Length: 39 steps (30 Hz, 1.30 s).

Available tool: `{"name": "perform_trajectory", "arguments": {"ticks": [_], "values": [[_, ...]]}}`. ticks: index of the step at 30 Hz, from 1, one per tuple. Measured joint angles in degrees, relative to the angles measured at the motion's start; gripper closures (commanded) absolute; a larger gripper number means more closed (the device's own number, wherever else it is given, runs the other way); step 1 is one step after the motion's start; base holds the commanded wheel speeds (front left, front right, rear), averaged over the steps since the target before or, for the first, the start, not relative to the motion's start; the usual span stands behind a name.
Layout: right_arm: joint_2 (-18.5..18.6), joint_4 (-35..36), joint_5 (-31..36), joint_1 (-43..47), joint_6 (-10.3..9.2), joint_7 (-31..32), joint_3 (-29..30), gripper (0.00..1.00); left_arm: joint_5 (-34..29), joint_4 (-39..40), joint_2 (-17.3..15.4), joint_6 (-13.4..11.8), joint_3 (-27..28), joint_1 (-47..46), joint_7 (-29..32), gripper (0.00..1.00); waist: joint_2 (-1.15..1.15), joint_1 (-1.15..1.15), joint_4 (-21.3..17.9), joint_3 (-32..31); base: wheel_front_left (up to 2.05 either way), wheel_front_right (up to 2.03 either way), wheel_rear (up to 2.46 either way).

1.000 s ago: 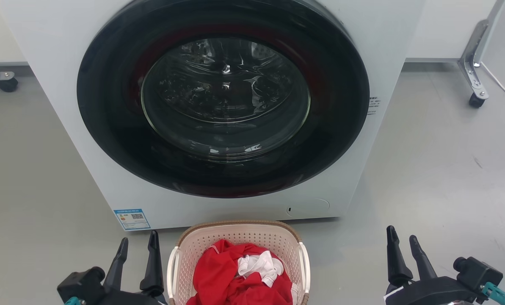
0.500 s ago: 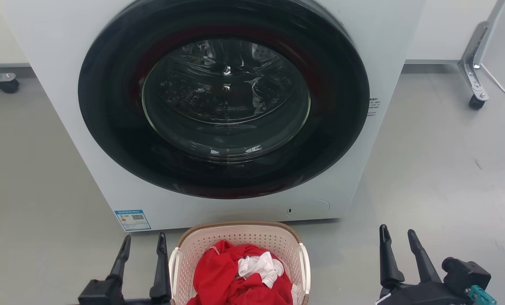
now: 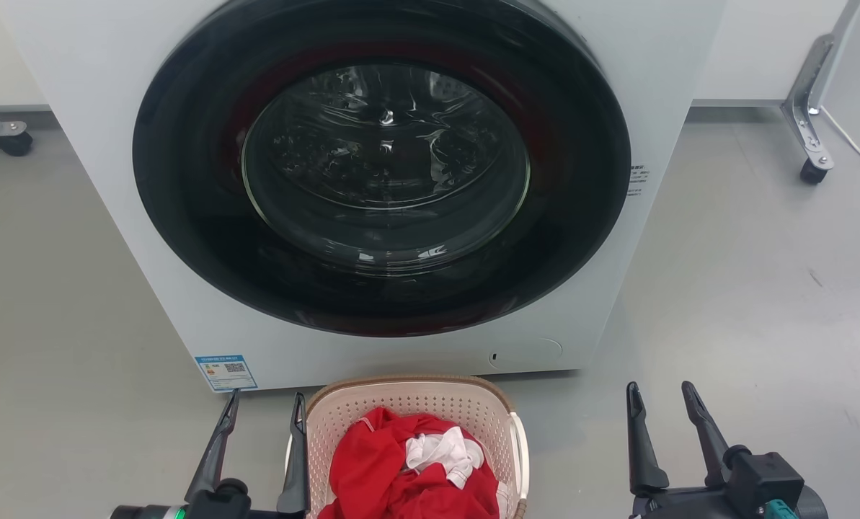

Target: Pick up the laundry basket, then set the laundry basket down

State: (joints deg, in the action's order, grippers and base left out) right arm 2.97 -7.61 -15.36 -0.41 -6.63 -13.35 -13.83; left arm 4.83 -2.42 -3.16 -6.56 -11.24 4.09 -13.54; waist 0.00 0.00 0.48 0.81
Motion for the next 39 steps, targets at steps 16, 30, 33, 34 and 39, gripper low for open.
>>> {"name": "perform_trajectory", "arguments": {"ticks": [16, 30, 33, 34, 39], "values": [[0.0, 1.1, 4.3, 0.0, -0.52, -0.9, -0.5, 0.0, -3.7, 1.2, 0.0, -0.6, -0.3, 1.0, -1.0, 0.0, 0.0, 0.0, 0.1, 0.4, 0.0, 0.0, 0.0], [0.0, 1.4, 4.3, 0.0, -0.52, -0.9, -0.2, 0.0, -3.5, 1.5, 0.0, -0.6, -0.1, 1.0, -1.0, 0.0, 0.0, 0.0, 0.1, 1.0, 0.0, 0.0, 0.0], [0.0, 1.7, 4.3, 0.0, -0.52, -0.9, -0.2, 0.0, -3.2, 1.7, 0.0, -0.6, -0.1, 1.0, -1.0, 0.0, 0.0, 0.0, 0.1, 1.2, 0.0, 0.0, 0.0], [0.0, 1.9, 4.3, 0.0, -0.52, -0.9, -0.2, 0.0, -2.9, 2.0, 0.0, -0.6, -0.2, 1.0, -1.0, 0.0, 0.0, 0.0, 0.1, 1.4, 0.0, 0.0, 0.0], [-0.1, 2.3, 4.3, 0.0, -0.47, -0.9, 0.0, 0.0, -2.3, 2.7, 0.0, -0.6, -0.6, 0.6, -1.0, 0.0, 0.0, 0.0, 0.2, 2.9, 0.0, 0.0, 0.0]]}}
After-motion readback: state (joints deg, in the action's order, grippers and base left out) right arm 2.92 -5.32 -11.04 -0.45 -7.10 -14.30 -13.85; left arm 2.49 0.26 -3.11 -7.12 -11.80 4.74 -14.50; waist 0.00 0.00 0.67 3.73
